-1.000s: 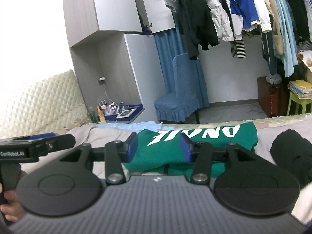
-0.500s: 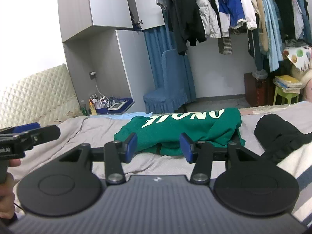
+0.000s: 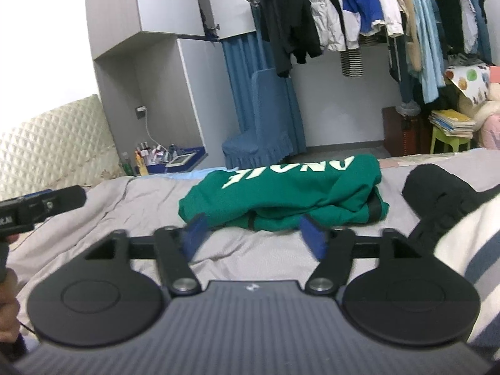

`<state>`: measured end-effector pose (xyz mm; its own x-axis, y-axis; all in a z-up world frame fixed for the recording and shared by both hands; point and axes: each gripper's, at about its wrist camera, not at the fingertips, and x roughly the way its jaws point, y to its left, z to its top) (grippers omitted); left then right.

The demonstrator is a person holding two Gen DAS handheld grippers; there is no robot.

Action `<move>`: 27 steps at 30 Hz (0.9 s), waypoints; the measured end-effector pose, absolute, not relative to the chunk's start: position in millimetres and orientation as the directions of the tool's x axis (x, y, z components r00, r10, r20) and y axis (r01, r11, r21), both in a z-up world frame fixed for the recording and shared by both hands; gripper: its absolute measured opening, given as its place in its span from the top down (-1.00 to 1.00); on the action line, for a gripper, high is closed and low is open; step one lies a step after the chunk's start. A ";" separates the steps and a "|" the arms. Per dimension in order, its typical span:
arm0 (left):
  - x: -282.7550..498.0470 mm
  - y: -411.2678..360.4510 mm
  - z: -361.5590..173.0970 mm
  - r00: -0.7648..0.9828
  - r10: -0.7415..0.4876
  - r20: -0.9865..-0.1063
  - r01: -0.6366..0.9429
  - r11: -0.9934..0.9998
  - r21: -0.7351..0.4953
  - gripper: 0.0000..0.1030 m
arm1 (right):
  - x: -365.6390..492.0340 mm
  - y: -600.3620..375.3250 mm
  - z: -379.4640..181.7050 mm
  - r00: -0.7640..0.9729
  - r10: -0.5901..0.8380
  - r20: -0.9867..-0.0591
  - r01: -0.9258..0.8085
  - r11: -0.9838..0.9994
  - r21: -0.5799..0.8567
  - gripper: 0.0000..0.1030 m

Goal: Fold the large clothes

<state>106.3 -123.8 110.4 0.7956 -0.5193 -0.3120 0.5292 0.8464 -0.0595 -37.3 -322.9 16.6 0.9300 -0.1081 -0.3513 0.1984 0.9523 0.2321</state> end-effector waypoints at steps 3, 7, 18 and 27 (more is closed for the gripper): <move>109.2 -122.9 108.5 0.797 -0.513 -0.320 0.523 0.850 -0.063 -1.00 | -38.0 -324.2 17.9 0.928 -0.130 -0.349 0.218 0.949 0.226 -0.98; 112.1 -124.0 107.6 0.797 -0.508 -0.325 0.516 0.854 -0.069 -1.00 | -38.0 -326.0 18.9 0.921 -0.150 -0.359 0.238 0.947 0.216 -1.00; 110.3 -124.5 109.2 0.800 -0.511 -0.315 0.517 0.853 -0.070 -1.00 | -37.8 -326.5 20.3 0.923 -0.130 -0.361 0.217 0.953 0.212 -1.00; 112.6 -126.7 104.3 0.797 -0.509 -0.324 0.518 0.853 -0.066 -1.00 | -39.7 -325.8 20.8 0.923 -0.136 -0.360 0.222 0.952 0.209 -1.00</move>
<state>112.6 -126.7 104.3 0.7972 -0.5092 -0.3245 0.5179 0.8529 -0.0659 -39.7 -325.8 20.8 0.9229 -0.1358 -0.3604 0.2219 0.9523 0.2093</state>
